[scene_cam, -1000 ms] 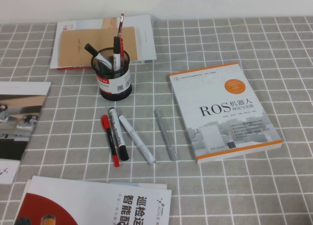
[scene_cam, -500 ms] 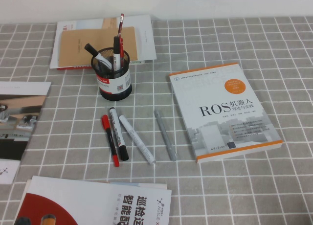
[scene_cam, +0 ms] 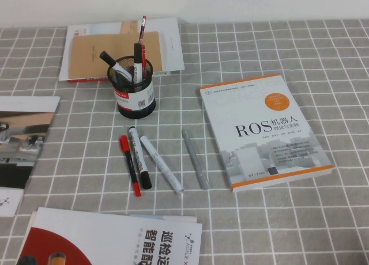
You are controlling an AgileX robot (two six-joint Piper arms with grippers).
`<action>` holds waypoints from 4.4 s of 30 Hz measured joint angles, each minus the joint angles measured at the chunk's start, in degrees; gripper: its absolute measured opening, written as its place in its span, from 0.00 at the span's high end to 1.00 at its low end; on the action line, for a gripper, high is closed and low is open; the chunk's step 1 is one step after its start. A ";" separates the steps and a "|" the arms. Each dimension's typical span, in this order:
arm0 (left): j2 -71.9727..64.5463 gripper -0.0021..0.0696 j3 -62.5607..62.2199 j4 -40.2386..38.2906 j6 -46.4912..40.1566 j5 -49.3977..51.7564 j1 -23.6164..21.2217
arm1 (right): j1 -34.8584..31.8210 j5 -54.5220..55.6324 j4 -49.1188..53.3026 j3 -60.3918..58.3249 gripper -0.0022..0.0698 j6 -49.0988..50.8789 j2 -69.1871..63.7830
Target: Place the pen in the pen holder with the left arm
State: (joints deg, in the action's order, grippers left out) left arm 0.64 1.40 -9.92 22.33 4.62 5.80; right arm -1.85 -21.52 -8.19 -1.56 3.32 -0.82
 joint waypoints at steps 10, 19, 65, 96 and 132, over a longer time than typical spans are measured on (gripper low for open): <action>-0.58 0.97 -0.14 -1.97 2.83 1.32 0.00 | 0.00 0.00 0.00 0.00 0.99 0.00 0.00; -18.28 0.97 -19.39 -2.30 -5.01 24.77 0.00 | 0.00 0.00 0.00 0.00 0.99 0.00 0.00; -105.76 0.60 -78.59 6.13 -17.19 50.45 20.02 | 0.00 0.00 0.00 0.00 0.99 0.00 0.00; -113.23 0.58 -78.96 11.09 -1.50 45.85 19.52 | 0.00 0.00 0.00 0.00 0.99 0.00 0.00; -88.32 0.89 -54.98 17.81 -11.18 2.68 20.48 | 0.00 0.00 0.00 0.00 0.99 0.00 0.00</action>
State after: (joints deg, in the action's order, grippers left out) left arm -87.68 -53.58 7.89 11.16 7.31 26.28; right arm -1.85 -21.52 -8.19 -1.56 3.32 -0.82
